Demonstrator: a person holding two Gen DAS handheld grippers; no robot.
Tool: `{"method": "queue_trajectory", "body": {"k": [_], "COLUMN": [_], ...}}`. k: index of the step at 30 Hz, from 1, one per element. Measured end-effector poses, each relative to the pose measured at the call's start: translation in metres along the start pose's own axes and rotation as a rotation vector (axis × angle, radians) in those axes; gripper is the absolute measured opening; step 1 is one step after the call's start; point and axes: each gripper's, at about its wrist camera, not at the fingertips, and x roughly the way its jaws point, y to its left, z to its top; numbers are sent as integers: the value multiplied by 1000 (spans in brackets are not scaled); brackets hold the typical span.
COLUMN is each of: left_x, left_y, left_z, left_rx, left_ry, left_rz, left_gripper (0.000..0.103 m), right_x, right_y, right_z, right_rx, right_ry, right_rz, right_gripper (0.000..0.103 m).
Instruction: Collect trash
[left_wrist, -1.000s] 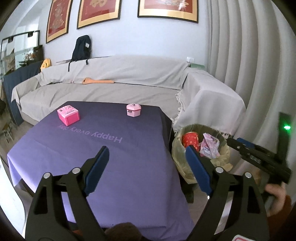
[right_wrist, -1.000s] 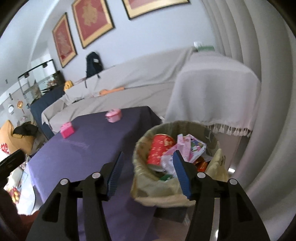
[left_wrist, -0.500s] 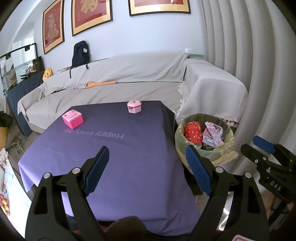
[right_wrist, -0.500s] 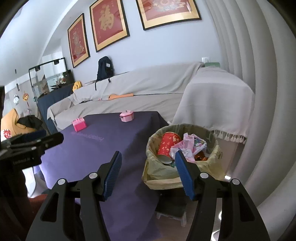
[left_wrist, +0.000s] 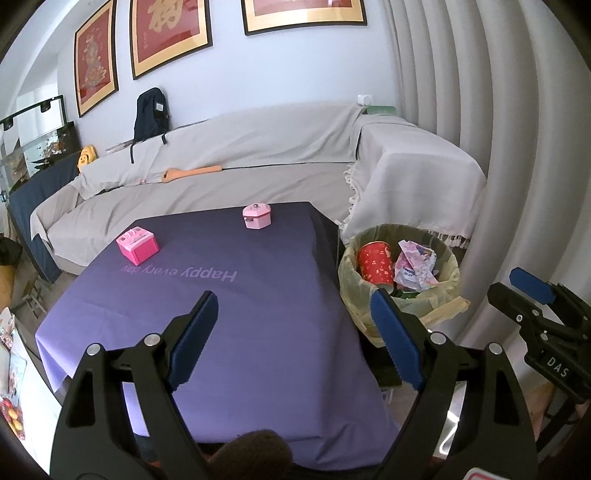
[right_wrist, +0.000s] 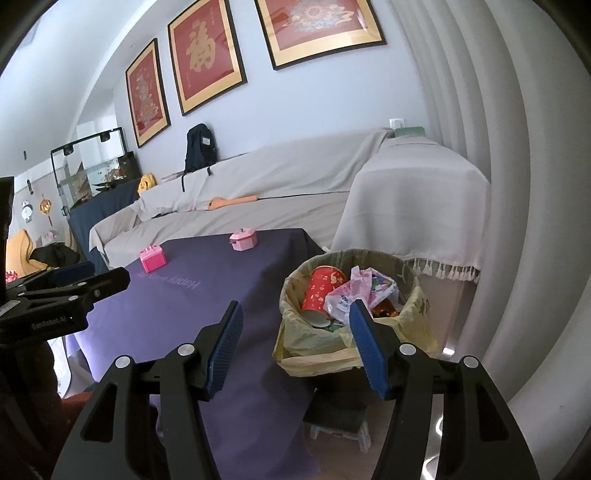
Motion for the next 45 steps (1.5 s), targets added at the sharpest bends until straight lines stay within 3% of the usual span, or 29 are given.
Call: {"method": "queue_trajectory", "body": {"k": [45], "left_x": [4], "left_y": [4], "left_z": [-6], "left_rx": [0], "left_ry": [24], "left_rz": [-5], "left_gripper": [80], "right_x": [2], "right_y": [5], "right_z": [-2], "right_rx": [-1], "right_ry": [5], "right_rz": [6], "right_gripper": [57]}}
